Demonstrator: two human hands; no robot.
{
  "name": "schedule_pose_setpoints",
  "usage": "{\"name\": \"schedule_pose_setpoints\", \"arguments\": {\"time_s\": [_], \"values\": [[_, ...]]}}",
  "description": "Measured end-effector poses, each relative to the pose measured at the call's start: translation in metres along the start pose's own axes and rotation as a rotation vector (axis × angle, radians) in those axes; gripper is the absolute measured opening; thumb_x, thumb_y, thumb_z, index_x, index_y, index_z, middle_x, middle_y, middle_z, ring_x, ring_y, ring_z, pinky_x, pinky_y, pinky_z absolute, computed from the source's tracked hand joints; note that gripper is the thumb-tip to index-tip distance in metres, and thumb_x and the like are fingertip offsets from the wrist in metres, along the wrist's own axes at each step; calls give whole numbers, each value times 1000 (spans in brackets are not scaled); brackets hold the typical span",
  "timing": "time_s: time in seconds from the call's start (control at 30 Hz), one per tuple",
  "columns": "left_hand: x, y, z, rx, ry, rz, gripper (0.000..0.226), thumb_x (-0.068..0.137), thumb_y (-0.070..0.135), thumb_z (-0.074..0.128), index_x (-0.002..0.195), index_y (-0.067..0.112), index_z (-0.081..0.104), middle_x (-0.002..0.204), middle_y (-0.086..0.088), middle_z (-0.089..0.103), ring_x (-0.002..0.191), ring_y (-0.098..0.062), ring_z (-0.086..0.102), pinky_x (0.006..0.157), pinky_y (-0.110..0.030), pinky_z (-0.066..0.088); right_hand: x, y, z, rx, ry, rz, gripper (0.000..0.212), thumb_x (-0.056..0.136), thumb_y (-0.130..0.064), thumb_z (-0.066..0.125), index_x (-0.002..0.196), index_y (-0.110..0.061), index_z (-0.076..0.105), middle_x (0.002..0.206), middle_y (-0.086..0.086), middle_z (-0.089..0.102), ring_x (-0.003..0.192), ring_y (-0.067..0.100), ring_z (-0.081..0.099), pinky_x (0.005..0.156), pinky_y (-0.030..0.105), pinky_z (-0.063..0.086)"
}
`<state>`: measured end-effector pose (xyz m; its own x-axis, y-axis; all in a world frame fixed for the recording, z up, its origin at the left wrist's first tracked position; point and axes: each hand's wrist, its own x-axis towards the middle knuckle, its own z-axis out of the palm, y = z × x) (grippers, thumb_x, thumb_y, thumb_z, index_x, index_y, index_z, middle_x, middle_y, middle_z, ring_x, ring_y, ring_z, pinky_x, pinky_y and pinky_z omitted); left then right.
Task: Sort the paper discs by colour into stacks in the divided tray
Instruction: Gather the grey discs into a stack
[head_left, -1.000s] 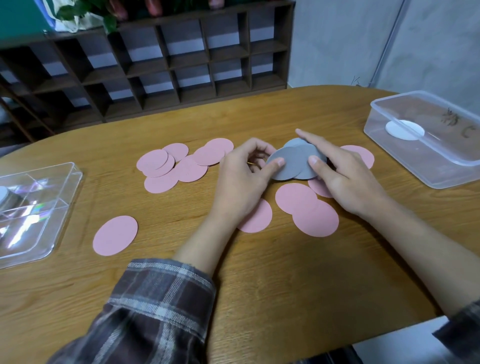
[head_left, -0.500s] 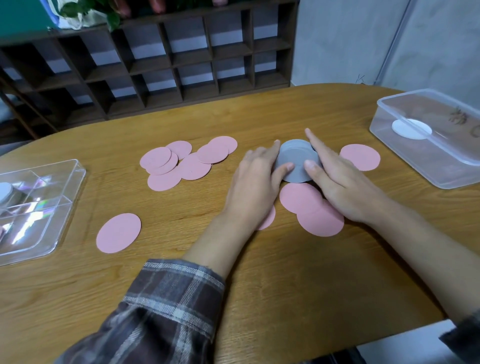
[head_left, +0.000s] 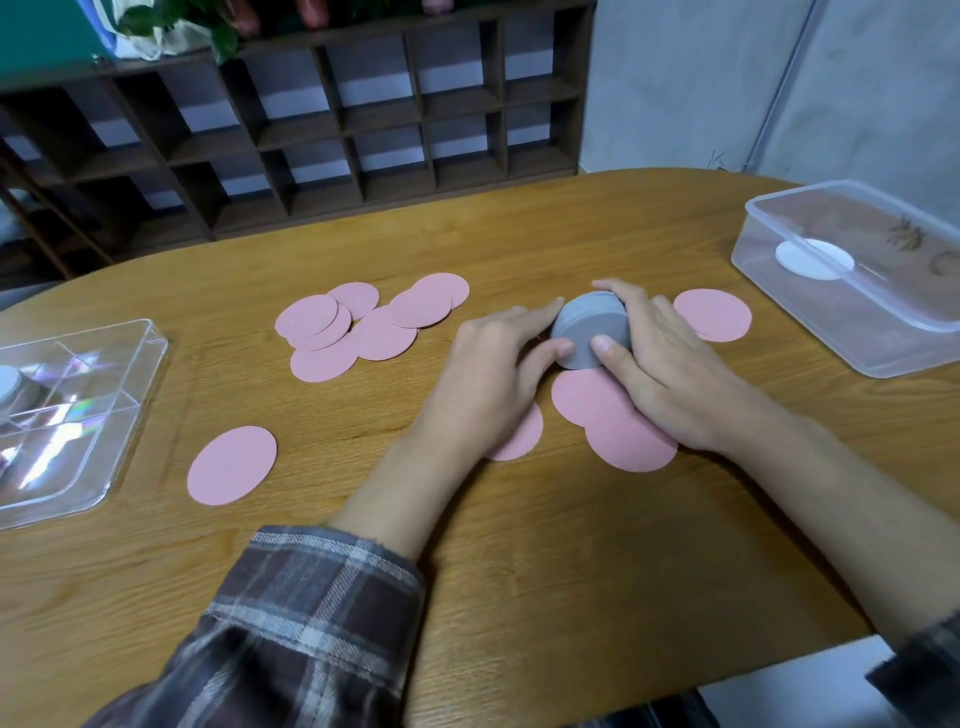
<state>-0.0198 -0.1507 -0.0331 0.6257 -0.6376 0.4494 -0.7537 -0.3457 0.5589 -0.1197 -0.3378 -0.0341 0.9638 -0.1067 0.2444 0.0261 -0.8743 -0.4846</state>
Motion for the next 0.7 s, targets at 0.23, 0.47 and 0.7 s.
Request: {"name": "schedule_pose_setpoints", "arguments": {"time_s": [0.23,0.47,0.7], "values": [[-5,4,-9,-185,37,-56,27,93,20,76,120,18,78,103,8,81,92,-6,73,90,-26,55,-2,-2,-4,48,35,-41,50,111,-34,35,159,-22,30,144,-8,48,123,8,38,103,26,29],[-4,5,-14,-276,45,-107,27,91,12,77,117,15,79,108,10,79,100,-1,74,97,-28,57,-6,-2,-6,295,168,-22,30,100,-27,64,130,-27,57,118,0,69,99,19,63,86,24,49],[-28,11,-42,-285,61,-124,31,91,10,75,121,16,78,115,9,78,106,0,73,101,-31,57,-9,-29,-5,291,166,-88,26,99,-28,66,125,-25,62,105,-1,71,89,12,65,83,34,55]]}}
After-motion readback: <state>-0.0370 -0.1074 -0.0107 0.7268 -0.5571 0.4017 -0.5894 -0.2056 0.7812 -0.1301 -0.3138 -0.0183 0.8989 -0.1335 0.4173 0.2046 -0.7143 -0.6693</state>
